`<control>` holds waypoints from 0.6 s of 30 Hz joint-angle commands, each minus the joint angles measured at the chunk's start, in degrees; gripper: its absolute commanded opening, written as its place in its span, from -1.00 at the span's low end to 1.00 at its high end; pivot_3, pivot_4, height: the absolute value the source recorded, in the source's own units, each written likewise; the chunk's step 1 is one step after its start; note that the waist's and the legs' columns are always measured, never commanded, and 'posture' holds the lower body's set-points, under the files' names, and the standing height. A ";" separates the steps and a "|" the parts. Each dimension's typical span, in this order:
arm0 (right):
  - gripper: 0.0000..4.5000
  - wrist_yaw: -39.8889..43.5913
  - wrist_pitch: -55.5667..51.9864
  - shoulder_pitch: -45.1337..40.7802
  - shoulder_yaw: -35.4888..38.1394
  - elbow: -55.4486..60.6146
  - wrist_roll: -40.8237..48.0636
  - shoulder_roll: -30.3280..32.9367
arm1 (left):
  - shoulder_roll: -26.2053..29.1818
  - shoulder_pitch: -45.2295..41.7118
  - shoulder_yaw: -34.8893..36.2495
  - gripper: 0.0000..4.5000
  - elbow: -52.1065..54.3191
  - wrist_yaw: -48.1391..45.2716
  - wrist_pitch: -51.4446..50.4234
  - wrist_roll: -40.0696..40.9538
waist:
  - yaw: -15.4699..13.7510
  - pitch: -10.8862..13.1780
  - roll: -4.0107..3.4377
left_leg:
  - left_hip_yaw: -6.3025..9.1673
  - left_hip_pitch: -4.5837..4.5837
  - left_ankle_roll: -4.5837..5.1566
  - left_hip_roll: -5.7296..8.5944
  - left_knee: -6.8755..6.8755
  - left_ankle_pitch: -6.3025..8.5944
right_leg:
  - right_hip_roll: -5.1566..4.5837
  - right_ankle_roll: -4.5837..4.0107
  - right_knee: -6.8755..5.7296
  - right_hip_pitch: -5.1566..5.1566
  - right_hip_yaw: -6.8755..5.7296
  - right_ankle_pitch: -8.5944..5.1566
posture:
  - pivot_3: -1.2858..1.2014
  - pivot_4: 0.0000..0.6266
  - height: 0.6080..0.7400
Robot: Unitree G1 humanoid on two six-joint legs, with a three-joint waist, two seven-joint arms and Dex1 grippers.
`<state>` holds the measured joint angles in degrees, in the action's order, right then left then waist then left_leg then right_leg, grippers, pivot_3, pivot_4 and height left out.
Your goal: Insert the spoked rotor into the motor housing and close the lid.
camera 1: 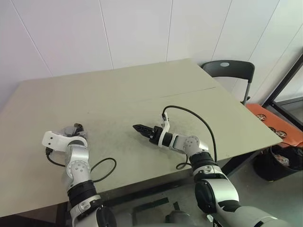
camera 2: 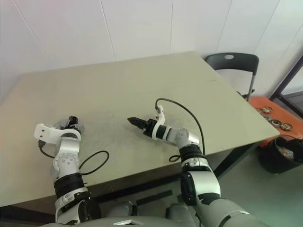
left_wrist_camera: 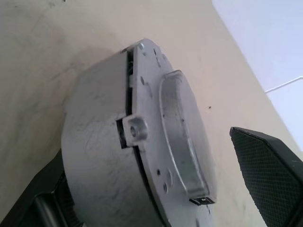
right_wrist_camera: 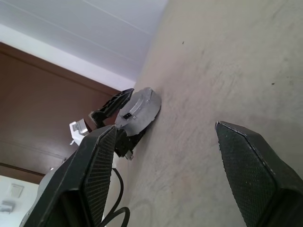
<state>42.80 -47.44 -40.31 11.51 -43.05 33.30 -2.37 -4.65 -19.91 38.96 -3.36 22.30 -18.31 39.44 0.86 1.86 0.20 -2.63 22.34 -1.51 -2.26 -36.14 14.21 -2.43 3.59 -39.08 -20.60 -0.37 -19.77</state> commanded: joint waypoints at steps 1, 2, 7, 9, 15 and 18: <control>0.55 0.93 0.70 -1.10 -0.07 0.11 0.12 -0.29 | -0.22 -0.81 -0.10 0.99 -0.80 -0.14 1.52 1.70 | 0.00 0.00 0.01 | 0.00 0.03 0.00 0.00 0.02 0.00 | 0.00 0.00 0.00 -0.03 0.00 0.00 | 0.03 -1.00 1.00; 0.55 0.96 0.76 -1.16 -0.05 0.00 0.04 -0.27 | -0.52 -0.94 0.07 0.99 -0.84 -0.19 2.12 2.29 | -0.02 0.00 0.01 | 0.00 0.05 0.00 0.00 0.03 0.00 | 0.00 0.00 0.00 -0.06 0.00 0.00 | 0.03 -1.00 1.00; 0.55 1.16 1.01 -1.25 -0.05 -0.34 -0.45 -0.29 | -1.07 -1.78 -0.58 0.99 -1.10 -3.48 4.16 5.59 | -0.12 0.04 0.07 | 0.00 0.08 0.00 0.00 0.03 0.00 | 0.00 0.00 0.02 -0.07 0.00 0.00 | 0.03 -1.00 1.00; 0.55 1.25 1.18 -1.26 -0.14 -0.54 -0.66 -0.30 | -0.88 -2.19 -1.14 0.99 -1.41 -4.76 4.62 6.37 | -0.27 0.12 0.19 | 0.00 0.09 0.00 0.00 0.01 0.00 | 0.00 0.00 0.01 -0.07 -0.01 0.00 | 0.03 -1.00 1.00; 0.55 1.42 1.58 -1.48 -0.16 -0.97 -1.03 -0.22 | 2.09 -1.25 -2.47 0.99 -2.12 0.27 6.68 -0.92 | -0.10 0.25 0.41 | 0.01 0.14 0.01 0.07 0.01 0.00 | -0.04 0.01 0.06 -0.08 -0.01 0.01 | 0.03 -1.00 1.00; 0.55 1.39 1.85 -1.57 -0.10 -1.20 -1.08 -0.19 | 4.33 0.52 -3.98 0.99 -0.47 5.55 7.03 -7.75 | 0.42 0.30 0.53 | -0.01 0.14 0.03 0.05 0.07 0.01 | -0.04 0.02 0.07 -0.12 0.04 0.01 | 0.03 -1.00 1.00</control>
<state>43.51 -46.23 -40.35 11.05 -44.32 31.80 -2.32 -1.92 -20.04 35.43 -6.44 25.31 -12.07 35.90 1.27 2.16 0.73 -2.69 22.49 -1.48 -2.23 -36.03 14.23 -2.45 3.61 -39.01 -20.77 -0.29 -19.76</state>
